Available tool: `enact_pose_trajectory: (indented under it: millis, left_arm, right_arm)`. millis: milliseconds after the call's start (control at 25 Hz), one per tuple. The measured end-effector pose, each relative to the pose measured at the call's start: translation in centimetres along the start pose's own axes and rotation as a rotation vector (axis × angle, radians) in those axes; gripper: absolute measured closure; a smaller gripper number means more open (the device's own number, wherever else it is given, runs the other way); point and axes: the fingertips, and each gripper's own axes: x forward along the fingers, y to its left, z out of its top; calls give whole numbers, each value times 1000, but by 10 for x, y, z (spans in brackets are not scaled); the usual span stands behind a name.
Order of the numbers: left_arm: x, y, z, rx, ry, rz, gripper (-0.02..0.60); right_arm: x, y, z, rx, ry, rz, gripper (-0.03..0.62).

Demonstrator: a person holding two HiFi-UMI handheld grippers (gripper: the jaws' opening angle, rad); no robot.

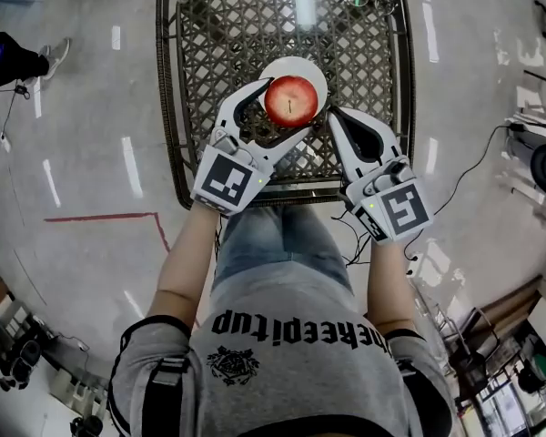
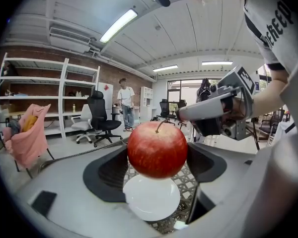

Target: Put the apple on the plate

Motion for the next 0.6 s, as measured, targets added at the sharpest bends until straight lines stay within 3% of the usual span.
enact_pose_trajectory:
  millis: [440,600]
  left_arm:
    - [19,7,-27,99,14,-43,181]
    - [27,17,-36,94,31,-48,181]
  right_arm:
    - [9,-7,-17,24,19,-10,592]
    - [18,-10,-19,34,24,-7,592]
